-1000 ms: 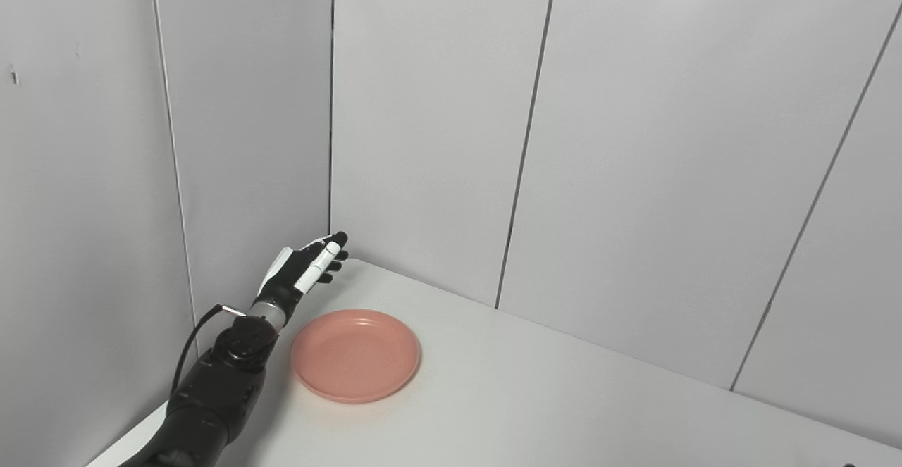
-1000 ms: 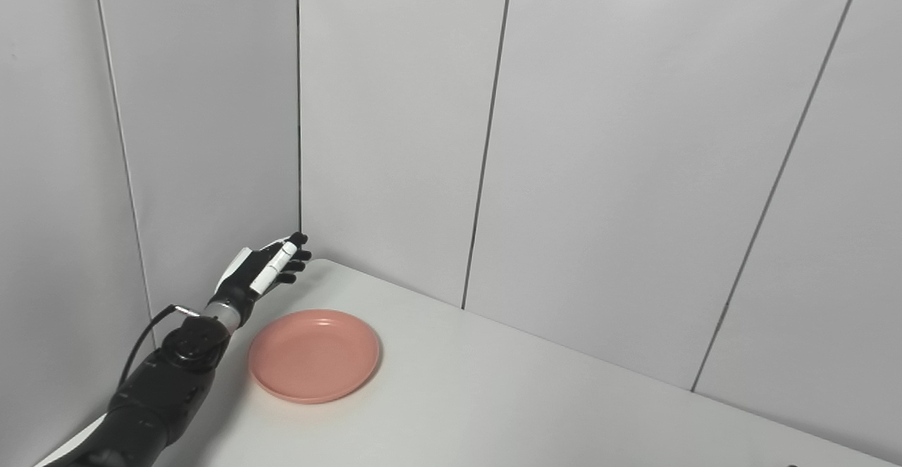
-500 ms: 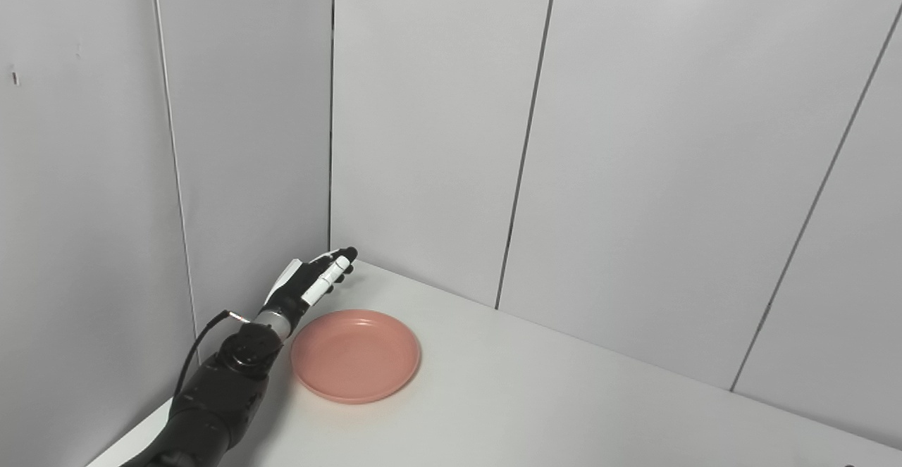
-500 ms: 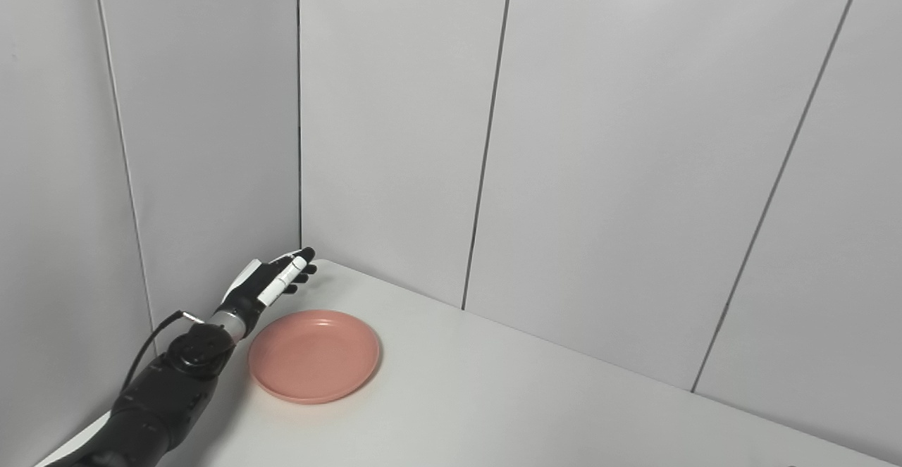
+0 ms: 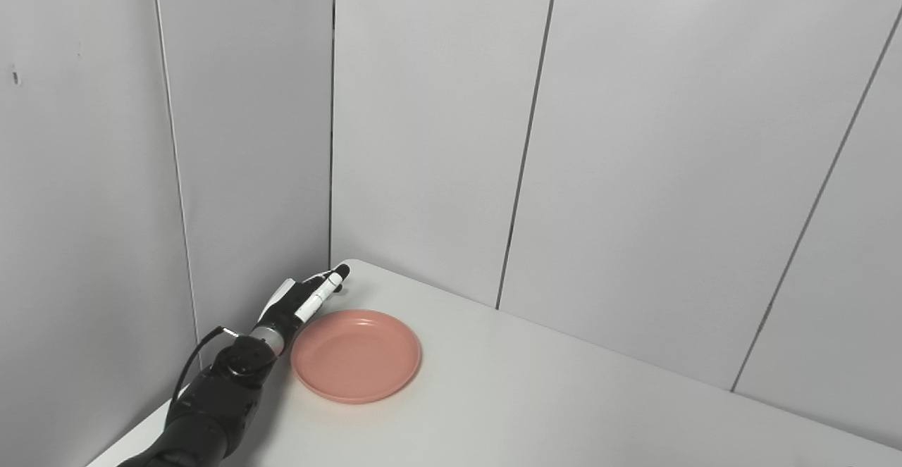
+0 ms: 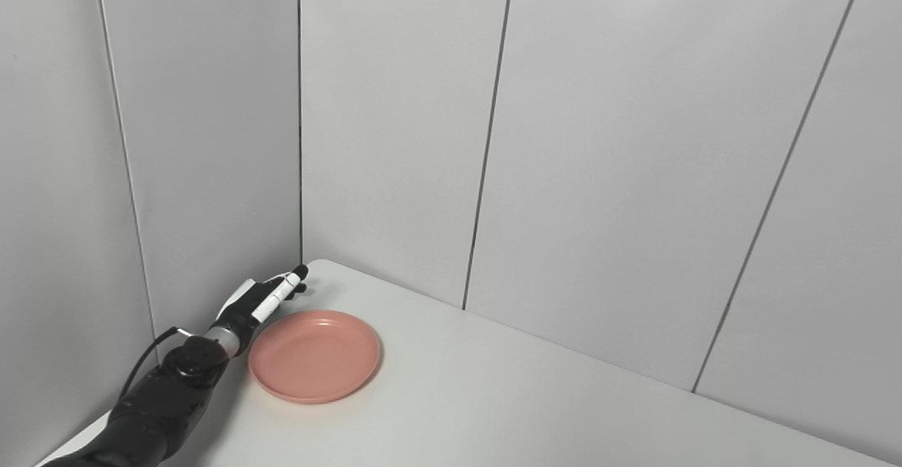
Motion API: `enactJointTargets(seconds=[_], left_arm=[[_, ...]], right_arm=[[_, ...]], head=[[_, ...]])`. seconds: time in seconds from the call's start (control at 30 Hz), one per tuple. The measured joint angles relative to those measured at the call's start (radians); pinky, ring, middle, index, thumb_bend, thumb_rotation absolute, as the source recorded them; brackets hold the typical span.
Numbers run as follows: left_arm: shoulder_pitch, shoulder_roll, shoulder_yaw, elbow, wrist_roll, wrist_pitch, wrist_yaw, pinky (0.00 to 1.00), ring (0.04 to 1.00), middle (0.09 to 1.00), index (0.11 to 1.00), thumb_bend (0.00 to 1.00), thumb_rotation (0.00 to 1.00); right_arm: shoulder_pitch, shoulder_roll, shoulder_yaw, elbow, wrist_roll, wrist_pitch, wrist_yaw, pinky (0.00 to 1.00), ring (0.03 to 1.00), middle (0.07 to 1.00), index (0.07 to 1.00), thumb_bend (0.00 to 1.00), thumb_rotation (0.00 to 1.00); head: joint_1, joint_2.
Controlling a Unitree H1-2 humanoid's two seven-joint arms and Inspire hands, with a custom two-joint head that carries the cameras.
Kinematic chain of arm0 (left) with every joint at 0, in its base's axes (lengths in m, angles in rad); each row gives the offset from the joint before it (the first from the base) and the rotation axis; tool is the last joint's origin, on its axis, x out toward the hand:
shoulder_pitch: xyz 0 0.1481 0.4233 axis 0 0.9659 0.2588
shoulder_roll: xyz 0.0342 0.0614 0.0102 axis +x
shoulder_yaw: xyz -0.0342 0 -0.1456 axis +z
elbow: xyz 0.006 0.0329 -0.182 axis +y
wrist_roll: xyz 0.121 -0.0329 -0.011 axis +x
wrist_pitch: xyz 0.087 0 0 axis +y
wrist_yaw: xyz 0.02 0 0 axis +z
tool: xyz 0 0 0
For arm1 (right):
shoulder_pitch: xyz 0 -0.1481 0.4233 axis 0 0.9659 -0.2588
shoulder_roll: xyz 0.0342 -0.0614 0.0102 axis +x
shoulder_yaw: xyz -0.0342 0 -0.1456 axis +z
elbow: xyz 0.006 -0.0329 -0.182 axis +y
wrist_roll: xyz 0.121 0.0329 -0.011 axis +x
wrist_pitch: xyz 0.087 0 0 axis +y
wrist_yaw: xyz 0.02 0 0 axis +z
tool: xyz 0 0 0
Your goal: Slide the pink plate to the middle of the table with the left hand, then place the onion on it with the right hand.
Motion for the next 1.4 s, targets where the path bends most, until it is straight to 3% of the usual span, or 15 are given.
enactJointTargets(seconds=[0.6, 0.77, 0.97, 1.13, 1.4], left_arm=[[-0.031, 0.003, 0.000, 0.094, -0.001, -0.077, -0.030, 0.97, 0.917, 0.882, 0.881, 0.84, 1.00], [-0.031, 0.006, 0.018, 0.094, -0.022, -0.074, -0.042, 0.95, 0.885, 0.846, 0.874, 0.84, 1.00], [-0.006, -0.002, 0.037, 0.047, -0.069, -0.060, -0.084, 0.99, 0.909, 0.853, 0.878, 0.86, 0.98], [0.032, -0.022, 0.067, -0.042, -0.132, 0.000, -0.121, 0.98, 0.922, 0.866, 0.879, 0.84, 0.98], [0.034, -0.024, 0.068, -0.052, -0.153, 0.008, -0.172, 0.98, 0.950, 0.902, 0.920, 0.86, 1.00]], right_arm=[[0.014, 0.000, 0.000, -0.018, 0.000, 0.000, 0.001, 1.00, 0.995, 0.997, 1.000, 0.63, 0.80], [0.015, -0.001, 0.000, -0.021, -0.002, 0.000, 0.001, 1.00, 0.992, 0.997, 1.000, 0.63, 0.81], [0.016, 0.000, 0.000, -0.022, -0.002, 0.000, 0.001, 1.00, 0.996, 0.999, 1.000, 0.61, 0.82], [0.016, 0.000, -0.001, -0.022, 0.000, 0.000, 0.001, 1.00, 0.997, 0.998, 1.000, 0.62, 0.81], [0.016, 0.000, -0.003, -0.022, 0.000, 0.001, 0.001, 1.00, 0.995, 1.000, 1.000, 0.62, 0.81]], head=[[0.002, 0.009], [0.000, 0.011], [0.002, 0.014], [0.003, 0.012], [0.003, 0.014]])
